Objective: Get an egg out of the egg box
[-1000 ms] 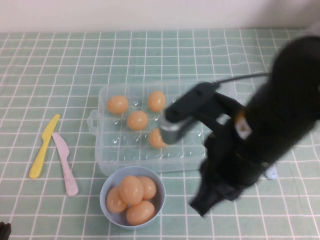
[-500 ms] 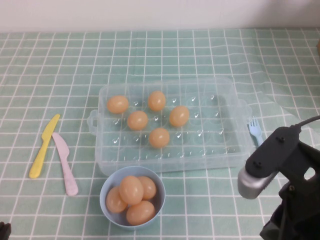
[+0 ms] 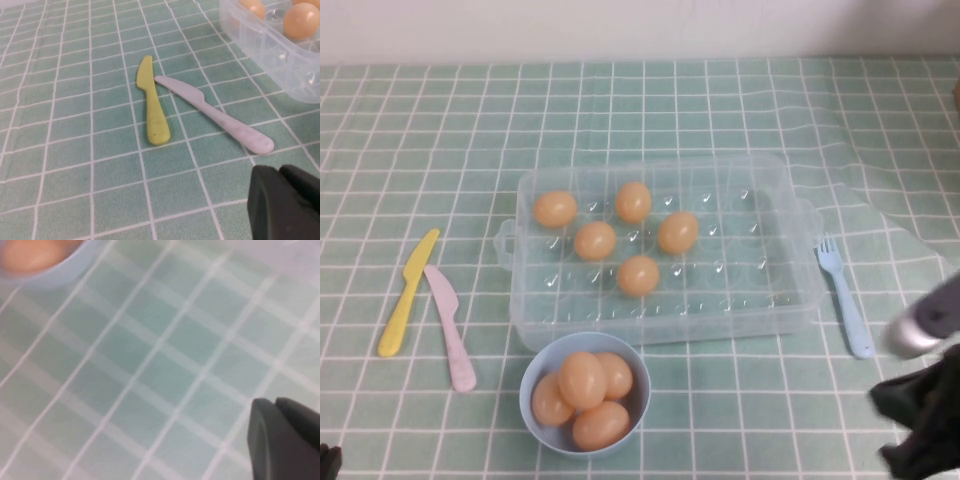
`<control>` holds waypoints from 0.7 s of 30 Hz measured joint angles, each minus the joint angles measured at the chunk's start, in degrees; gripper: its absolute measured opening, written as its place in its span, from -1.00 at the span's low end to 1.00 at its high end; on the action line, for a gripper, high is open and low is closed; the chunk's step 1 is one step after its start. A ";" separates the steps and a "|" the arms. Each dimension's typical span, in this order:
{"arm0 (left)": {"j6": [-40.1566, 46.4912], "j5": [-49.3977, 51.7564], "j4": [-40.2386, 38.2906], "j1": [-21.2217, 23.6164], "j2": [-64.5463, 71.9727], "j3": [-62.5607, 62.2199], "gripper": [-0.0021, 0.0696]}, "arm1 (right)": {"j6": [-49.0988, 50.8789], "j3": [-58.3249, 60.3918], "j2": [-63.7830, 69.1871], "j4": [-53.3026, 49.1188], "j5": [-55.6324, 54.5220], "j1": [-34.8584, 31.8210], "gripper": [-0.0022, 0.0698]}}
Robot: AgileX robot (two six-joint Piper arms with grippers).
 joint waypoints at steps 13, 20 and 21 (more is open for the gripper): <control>0.00 0.00 0.00 0.00 0.00 0.00 -0.95 | 0.00 29.71 -33.48 -0.58 -31.04 -28.29 -0.98; 0.00 0.00 0.00 0.00 0.00 0.00 -0.95 | 0.00 38.15 -45.50 0.13 -34.26 -32.22 -0.98; 0.00 0.00 0.00 0.00 0.00 0.00 -0.95 | 0.00 38.20 -46.93 0.23 -32.91 -32.66 -0.98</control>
